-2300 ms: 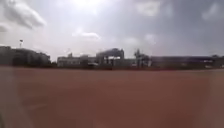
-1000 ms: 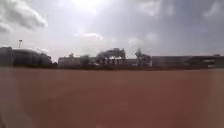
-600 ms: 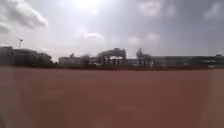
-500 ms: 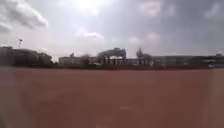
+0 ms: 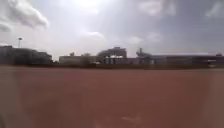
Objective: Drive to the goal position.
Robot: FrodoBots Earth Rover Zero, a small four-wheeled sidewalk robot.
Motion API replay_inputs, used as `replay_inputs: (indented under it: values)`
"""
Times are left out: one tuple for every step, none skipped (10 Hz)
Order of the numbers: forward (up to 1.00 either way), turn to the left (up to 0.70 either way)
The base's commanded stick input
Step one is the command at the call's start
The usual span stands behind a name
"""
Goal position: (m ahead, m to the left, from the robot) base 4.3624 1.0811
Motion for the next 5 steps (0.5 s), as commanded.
replay_inputs:
  values:
    - [0.7,0.0]
    - [0.7,0.0]
    - [0.7,0.0]
    - [0.7,0.0]
    - [0.7,0.0]
